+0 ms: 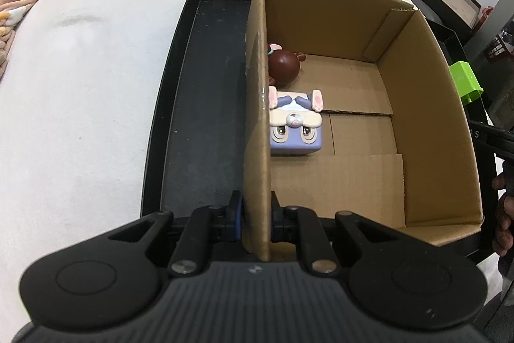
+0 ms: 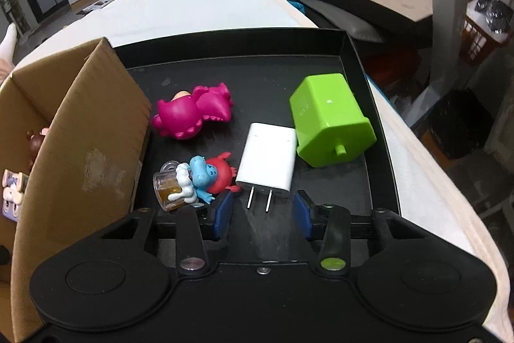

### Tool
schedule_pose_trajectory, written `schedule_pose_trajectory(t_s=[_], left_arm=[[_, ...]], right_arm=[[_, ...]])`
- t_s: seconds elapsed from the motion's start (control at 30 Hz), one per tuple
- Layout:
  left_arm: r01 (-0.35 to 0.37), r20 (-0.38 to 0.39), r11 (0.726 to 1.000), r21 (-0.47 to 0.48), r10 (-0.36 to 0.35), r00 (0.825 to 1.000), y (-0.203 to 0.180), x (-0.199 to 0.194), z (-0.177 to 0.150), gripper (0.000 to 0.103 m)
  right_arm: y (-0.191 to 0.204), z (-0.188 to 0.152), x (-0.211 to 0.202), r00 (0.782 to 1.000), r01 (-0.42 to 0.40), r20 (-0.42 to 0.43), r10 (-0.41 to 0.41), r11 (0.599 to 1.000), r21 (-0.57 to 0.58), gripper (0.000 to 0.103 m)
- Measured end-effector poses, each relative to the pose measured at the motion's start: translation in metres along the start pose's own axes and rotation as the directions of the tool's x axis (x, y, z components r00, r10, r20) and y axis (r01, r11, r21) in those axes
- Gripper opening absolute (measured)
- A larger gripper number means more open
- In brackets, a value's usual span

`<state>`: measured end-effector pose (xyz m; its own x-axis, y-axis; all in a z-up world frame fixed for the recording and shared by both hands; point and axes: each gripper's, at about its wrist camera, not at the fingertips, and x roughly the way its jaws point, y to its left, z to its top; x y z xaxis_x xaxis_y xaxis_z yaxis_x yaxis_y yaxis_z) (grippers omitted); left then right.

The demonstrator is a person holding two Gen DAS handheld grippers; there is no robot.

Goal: Organize rigid objects
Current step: 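Lower the right tool onto the white charger block and close on it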

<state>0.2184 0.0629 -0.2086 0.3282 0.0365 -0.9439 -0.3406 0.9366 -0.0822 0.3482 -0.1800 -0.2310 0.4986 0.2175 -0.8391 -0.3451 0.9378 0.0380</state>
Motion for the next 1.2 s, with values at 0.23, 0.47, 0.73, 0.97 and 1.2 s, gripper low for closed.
schedule_pose_trajectory(t_s=[0.23,0.47,0.73,0.97,1.2], left_arm=[[-0.001,0.006,1.0,0.008,0.001,1.0,-0.001,0.0,-0.001,0.014],[-0.001,0.013,1.0,0.008,0.001,1.0,-0.001,-0.001,-0.002,0.014],[-0.001,0.016,1.0,0.01,0.001,1.0,0.0,-0.003,-0.002,0.014],[-0.001,0.016,1.0,0.01,0.001,1.0,-0.001,-0.003,-0.002,0.014],[-0.008,0.016,1.0,0.015,0.008,1.0,-0.002,-0.003,0.0,0.014]], right_arm=[[-0.002,-0.009,-0.009,1.0,0.023,-0.009,-0.023,1.0,-0.016,0.014],[-0.005,-0.017,-0.016,0.998,0.035,-0.044,-0.036,0.999,-0.013,0.013],[-0.008,-0.026,-0.023,0.995,0.045,-0.09,-0.046,0.999,-0.009,0.013],[-0.012,-0.029,-0.027,0.992,0.038,-0.121,-0.036,0.999,0.015,0.014],[-0.015,-0.025,-0.025,0.992,0.023,-0.124,-0.016,0.998,0.055,0.069]])
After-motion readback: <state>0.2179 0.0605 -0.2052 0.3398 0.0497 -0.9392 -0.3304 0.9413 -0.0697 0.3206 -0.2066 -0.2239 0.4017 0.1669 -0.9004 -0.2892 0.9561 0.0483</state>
